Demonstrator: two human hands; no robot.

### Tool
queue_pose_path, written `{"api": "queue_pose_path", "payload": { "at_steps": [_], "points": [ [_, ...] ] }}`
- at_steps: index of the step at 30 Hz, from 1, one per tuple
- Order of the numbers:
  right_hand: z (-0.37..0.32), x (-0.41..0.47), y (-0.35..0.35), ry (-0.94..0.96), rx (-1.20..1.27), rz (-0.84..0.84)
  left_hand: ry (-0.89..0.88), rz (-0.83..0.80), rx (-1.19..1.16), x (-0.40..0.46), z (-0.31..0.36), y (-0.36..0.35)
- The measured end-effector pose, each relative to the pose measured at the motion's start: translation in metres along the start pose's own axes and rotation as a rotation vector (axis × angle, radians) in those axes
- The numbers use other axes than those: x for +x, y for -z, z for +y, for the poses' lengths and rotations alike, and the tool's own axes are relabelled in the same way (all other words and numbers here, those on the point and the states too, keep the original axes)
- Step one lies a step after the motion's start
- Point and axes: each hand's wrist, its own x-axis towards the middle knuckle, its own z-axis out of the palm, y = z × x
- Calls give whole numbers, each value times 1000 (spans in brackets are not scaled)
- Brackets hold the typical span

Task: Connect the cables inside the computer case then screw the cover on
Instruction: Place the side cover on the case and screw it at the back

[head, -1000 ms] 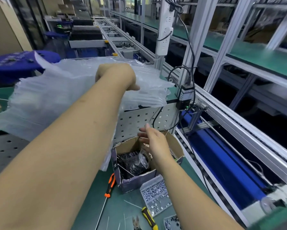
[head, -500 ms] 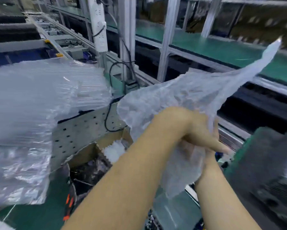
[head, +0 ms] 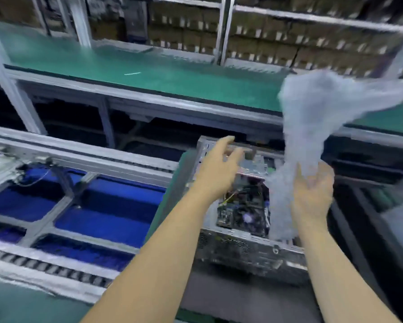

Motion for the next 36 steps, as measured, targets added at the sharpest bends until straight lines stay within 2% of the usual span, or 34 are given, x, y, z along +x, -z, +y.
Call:
{"api": "queue_pose_path", "payload": {
  "at_steps": [1, 2, 3, 4, 5, 6, 7, 8, 9, 10, 12, 15, 17, 18, 21, 23, 25, 26, 28, 30, 31, 32, 33, 35, 36],
  "points": [
    [21, 8, 3, 119, -228, -245, 16, 69, -54, 6, -7, -13],
    [45, 15, 1, 193, -478, -567, 25, 145, -126, 14, -16, -28],
    [63, 17, -3, 153, -703, -877, 72, 210, -163, 20, -23, -41],
    [78, 16, -8, 77, -898, -1100, 87, 284, -126, 24, -34, -49],
    [92, 13, -15, -17, -1010, -1243, 59, 338, 26, 27, -44, -53],
    [105, 11, -24, -94, -1034, -1306, -38, 348, 304, 28, -56, -53],
    [113, 10, -32, -137, -1033, -1325, -151, 301, 613, 29, -66, -54],
    [117, 11, -39, -171, -999, -1304, -291, 194, 887, 29, -76, -57],
    [119, 13, -44, -183, -951, -1255, -392, 43, 1066, 30, -84, -62],
    [120, 14, -48, -175, -925, -1211, -477, -87, 1176, 29, -93, -68],
    [121, 10, -51, -181, -917, -1180, -508, -253, 1325, 30, -102, -79],
    [119, 1, -43, -164, -947, -1174, -292, -360, 1305, 34, -108, -90],
    [116, 3, -33, -136, -881, -1126, -135, -450, 1329, 35, -115, -92],
    [113, 6, -28, -126, -819, -1086, -111, -466, 1364, 36, -119, -93],
    [103, 9, -14, -41, -756, -883, 14, -414, 1524, 36, -123, -98],
    [98, 8, -6, -20, -841, -691, 84, -383, 1636, 34, -124, -102],
    [96, 6, -3, -44, -975, -653, 107, -347, 1678, 33, -126, -104],
    [98, 4, -3, -53, -1075, -711, 70, -317, 1641, 33, -124, -103],
    [107, 0, -7, -169, -1175, -873, -168, -249, 1555, 36, -114, -98],
    [117, 0, -11, -357, -1076, -966, -497, -338, 1551, 38, -112, -96],
    [120, 3, -13, -444, -1022, -996, -550, -472, 1530, 38, -114, -94],
    [125, 7, -14, -502, -981, -1036, -508, -571, 1494, 37, -118, -95],
    [126, 10, -14, -526, -960, -1089, -328, -654, 1453, 34, -124, -97],
    [123, 14, -13, -512, -962, -1181, 1, -627, 1370, 29, -128, -98],
    [123, 14, -13, -487, -994, -1169, 79, -611, 1360, 28, -132, -100]
  ]
}}
